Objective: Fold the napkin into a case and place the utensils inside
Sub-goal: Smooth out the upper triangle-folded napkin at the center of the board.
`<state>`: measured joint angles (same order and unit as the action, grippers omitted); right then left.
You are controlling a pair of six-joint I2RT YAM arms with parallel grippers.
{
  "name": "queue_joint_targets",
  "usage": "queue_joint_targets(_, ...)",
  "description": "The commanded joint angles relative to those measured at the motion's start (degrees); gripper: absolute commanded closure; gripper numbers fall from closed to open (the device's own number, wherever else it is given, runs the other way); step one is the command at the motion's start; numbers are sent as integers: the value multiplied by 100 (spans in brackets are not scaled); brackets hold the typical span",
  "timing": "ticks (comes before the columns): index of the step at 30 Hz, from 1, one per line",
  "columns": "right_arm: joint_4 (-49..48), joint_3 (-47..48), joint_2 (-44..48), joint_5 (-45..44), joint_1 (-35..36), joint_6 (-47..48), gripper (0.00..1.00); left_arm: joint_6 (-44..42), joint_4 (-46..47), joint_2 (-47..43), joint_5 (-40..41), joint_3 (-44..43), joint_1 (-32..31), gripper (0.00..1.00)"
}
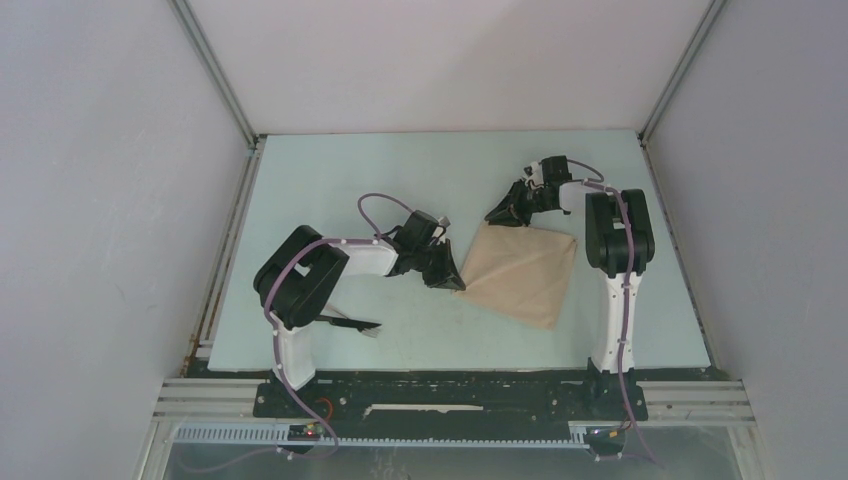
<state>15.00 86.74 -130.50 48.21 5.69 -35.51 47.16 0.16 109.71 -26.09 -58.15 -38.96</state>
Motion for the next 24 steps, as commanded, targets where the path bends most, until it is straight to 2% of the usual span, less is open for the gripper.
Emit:
queue_joint_targets(1,-489,151,-133,-127,-37,-346,70,-50,-113,115,264,149,4,99)
queue_joint_targets(9,-468,159,194,-522,-140,-274,64,-53,-111,50,238,129,4,98)
queue_joint_targets(13,185,289,743,-662,-165,184,55,-82,-189,-82,119,3,6,90)
queue_joint_targets(16,727,136,1466,-970,-201,596,44,-93,-288,-281,-48,-193,-5,79)
queue_joint_targets(21,982,-674,2432,-955,-449,927,32,-119,-514,-489,-234,-683,0,66)
queue_joint_targets(24,591,-1521,2864,-755,-756,919,29,-144,-623,-350,-286,-1034,-3,61)
